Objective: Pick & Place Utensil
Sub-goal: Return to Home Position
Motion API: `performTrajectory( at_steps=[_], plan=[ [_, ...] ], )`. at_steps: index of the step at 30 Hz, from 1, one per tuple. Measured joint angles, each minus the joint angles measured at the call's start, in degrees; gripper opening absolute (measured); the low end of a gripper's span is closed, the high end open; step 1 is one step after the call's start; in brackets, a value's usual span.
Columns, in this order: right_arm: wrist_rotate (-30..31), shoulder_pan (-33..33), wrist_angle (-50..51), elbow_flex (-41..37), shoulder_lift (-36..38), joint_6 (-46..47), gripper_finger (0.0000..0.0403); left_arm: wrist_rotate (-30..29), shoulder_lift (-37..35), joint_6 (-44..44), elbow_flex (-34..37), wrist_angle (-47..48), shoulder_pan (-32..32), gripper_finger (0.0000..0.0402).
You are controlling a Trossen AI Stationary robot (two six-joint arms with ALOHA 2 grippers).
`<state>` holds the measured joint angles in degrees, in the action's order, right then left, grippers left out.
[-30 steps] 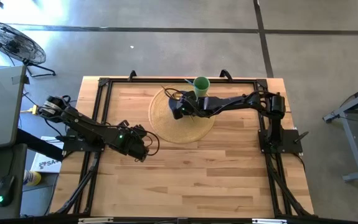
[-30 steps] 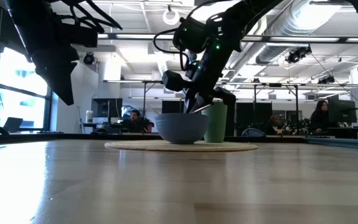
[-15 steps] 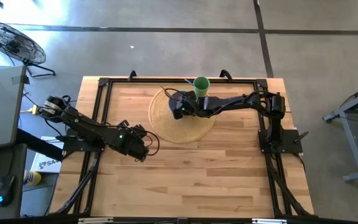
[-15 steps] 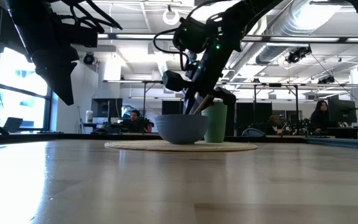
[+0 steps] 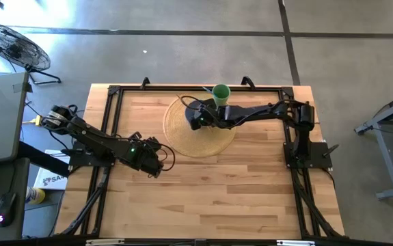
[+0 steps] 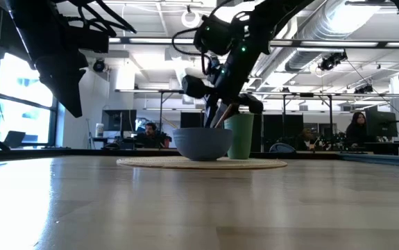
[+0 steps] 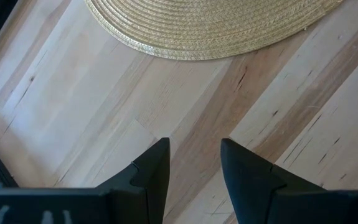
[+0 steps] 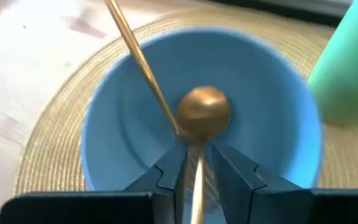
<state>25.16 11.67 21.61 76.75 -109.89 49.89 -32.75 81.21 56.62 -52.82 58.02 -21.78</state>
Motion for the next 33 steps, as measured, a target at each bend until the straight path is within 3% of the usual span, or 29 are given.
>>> performTrajectory(
  at_steps=[11,17,25,29,33],
  plan=[
    [4.47,-7.58,3.43,0.02,8.08,-12.38,0.0067,-0.02,0.00,-0.85,0.00,-0.07,-0.02,0.0138],
    [0.00,-15.54,4.45,-1.98,9.59,-21.30,0.0062,1.15,0.00,-1.31,0.00,-0.70,0.00,0.0138],
    [-5.56,-28.75,-17.61,-20.35,17.50,-26.23,0.0009,1.18,0.00,-1.29,0.00,-1.63,0.00,0.0138],
    [-9.02,-34.22,-26.12,-30.98,27.72,-27.61,0.0008,1.16,0.02,-1.29,0.00,-4.34,0.00,0.0138],
    [-10.56,-37.23,-26.23,-39.06,40.72,-27.67,0.0023,-1.47,0.01,-1.30,0.00,-8.36,0.00,0.0138]
  ],
)
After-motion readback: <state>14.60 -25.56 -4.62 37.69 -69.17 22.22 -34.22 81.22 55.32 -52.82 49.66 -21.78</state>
